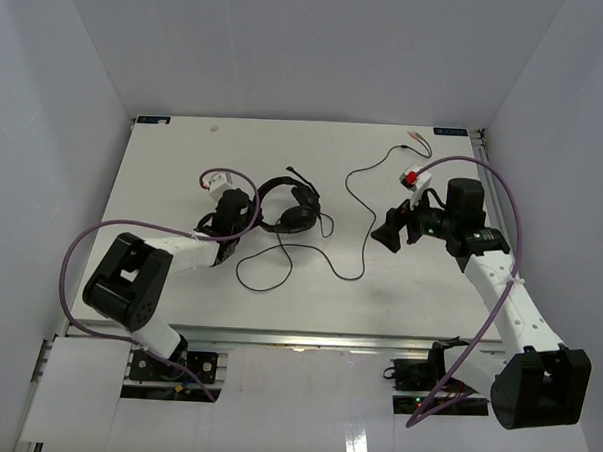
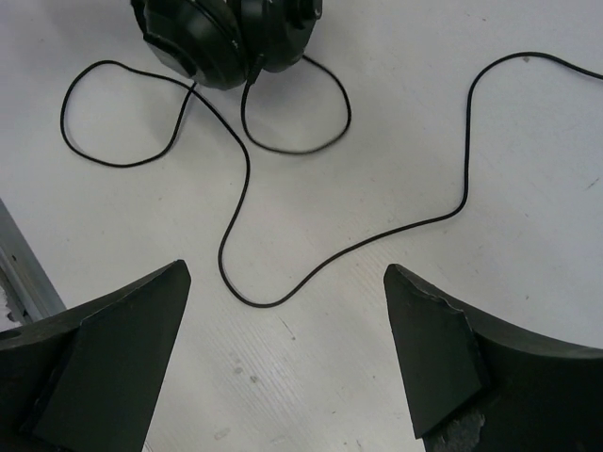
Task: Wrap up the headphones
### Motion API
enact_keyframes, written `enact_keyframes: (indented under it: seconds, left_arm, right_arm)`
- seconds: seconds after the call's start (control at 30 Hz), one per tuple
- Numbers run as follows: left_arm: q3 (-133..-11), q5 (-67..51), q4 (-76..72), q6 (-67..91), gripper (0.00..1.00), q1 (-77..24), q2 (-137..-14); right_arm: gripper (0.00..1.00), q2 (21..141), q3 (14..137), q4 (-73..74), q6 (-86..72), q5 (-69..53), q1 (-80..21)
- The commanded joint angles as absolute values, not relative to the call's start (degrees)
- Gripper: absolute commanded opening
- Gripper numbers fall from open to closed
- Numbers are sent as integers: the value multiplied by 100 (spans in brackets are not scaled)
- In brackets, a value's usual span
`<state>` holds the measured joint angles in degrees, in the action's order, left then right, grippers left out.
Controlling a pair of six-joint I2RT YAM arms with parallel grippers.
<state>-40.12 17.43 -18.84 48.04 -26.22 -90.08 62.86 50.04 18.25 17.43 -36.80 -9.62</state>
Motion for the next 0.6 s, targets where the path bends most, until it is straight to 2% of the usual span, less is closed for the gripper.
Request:
enact_keyframes:
  seconds: [0.0,0.2,0.3,0.37,0.43,0.47,0.5,0.57]
  left_arm:
    - [-3963,1732,-2412,5327,0,-2575,-9470]
    - [-3963,1779,-2638,5239,0,-2575,-9873]
    - [-3952,1826,-2629,5098,1,-2575,-9904]
    - [-3931,1812,-2564,5025,12,-2575,-9897]
    - [-3907,1809,-2485,4923,39,-2575,-9865]
    - [-3881,1803,-2420,4878,48,-2575,-9832]
    - [-3876,1802,-2380,4869,50,-2575,-9798]
    - [-3876,1809,-2221,4621,60,-2575,-9708]
  right_arm:
    - [90,6007,4660,1416,1633,-4620,-569]
    - [90,5612,4049,1354,2182,-5742,-436]
    - [90,5495,3915,1292,2250,-5790,-389]
    - [90,5509,3871,1292,2258,-5848,-331]
    - [90,5540,3819,1292,2270,-5930,-265]
    - [90,5560,3793,1292,2283,-5969,-220]
    - [90,5563,3788,1299,2299,-5976,-211]
    - [90,5557,3754,1301,2310,-5997,-149]
